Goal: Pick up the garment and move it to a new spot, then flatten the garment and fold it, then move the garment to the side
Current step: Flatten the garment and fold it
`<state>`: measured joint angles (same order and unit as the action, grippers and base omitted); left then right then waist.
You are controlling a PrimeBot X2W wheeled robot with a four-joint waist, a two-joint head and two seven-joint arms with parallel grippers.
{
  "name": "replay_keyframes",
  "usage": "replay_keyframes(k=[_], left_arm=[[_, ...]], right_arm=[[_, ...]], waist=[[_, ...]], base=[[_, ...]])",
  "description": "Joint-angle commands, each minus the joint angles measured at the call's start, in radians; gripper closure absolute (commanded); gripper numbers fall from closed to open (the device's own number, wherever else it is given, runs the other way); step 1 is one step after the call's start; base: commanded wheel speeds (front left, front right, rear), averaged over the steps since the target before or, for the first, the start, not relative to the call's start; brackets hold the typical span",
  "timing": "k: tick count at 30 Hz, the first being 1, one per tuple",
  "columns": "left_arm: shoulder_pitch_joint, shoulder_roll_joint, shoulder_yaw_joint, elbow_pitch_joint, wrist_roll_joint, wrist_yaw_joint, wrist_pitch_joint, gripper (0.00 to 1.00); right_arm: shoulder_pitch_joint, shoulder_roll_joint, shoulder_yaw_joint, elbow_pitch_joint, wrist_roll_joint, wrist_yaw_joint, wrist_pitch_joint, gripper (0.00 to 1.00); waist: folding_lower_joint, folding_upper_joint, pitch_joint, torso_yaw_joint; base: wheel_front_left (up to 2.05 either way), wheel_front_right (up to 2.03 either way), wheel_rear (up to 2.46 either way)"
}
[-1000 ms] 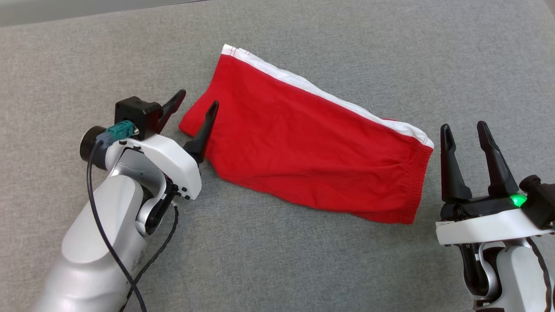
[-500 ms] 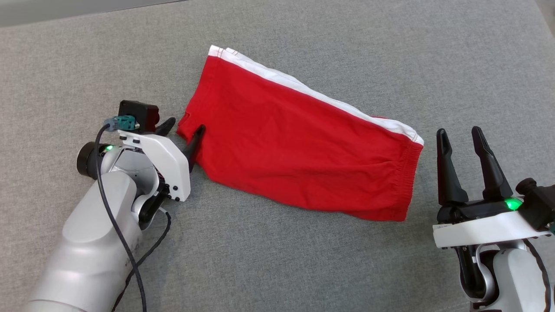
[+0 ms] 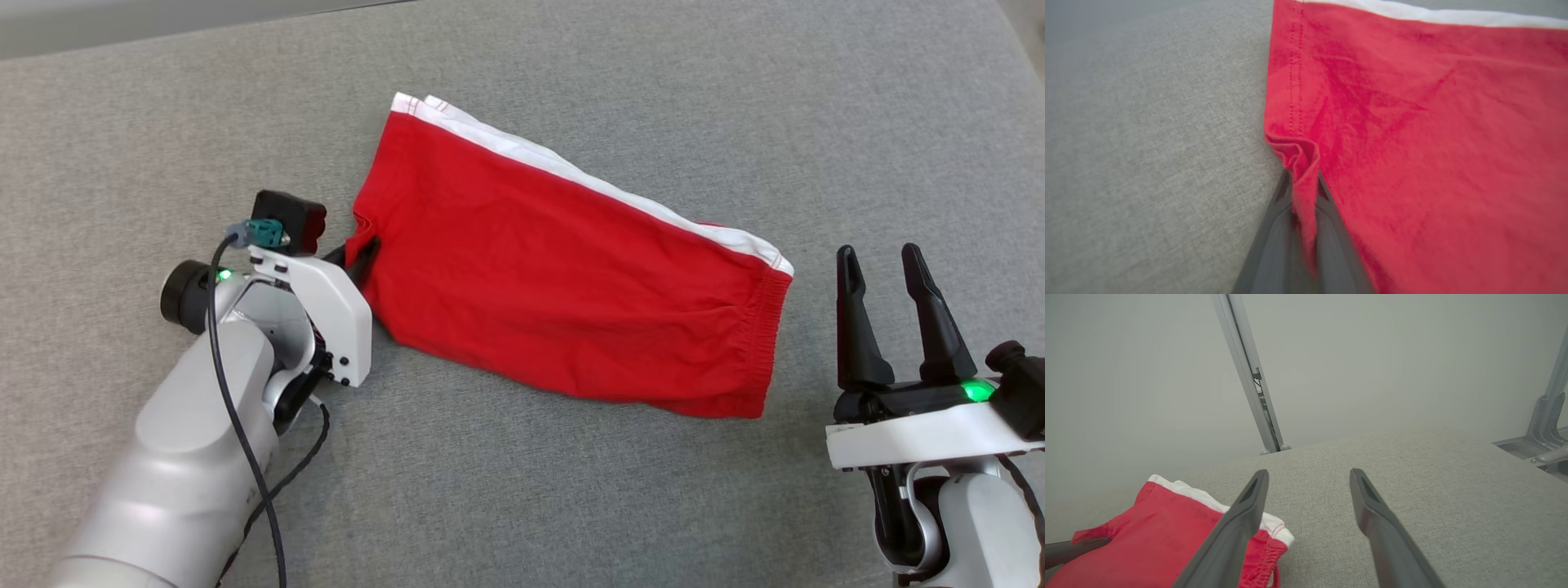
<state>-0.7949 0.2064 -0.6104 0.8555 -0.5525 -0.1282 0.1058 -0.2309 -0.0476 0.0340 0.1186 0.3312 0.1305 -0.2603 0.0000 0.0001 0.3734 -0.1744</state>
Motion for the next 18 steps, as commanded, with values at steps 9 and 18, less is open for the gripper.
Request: replay_keyframes(k=[9,18], left_arm=[[0.173,0.029,0.052,-0.115,-0.039,0.087,-0.127,1.00],[0.417,0.057,0.091,-0.400,-0.080,0.204,-0.171,1.00]], right_arm=[[0.028,-0.006,-0.022,-0.003,-0.020,0.001,0.008,0.00],[0.044,-0.007,-0.042,-0.029,-0.046,0.001,0.054,0.00]], waist=[[0.0000,-0.0001,-0.039,0.072],[0.0000,-0.0001,-0.073,0.148]], base=[[0.00,0.00,0.00],[0.00,0.00,0.00]])
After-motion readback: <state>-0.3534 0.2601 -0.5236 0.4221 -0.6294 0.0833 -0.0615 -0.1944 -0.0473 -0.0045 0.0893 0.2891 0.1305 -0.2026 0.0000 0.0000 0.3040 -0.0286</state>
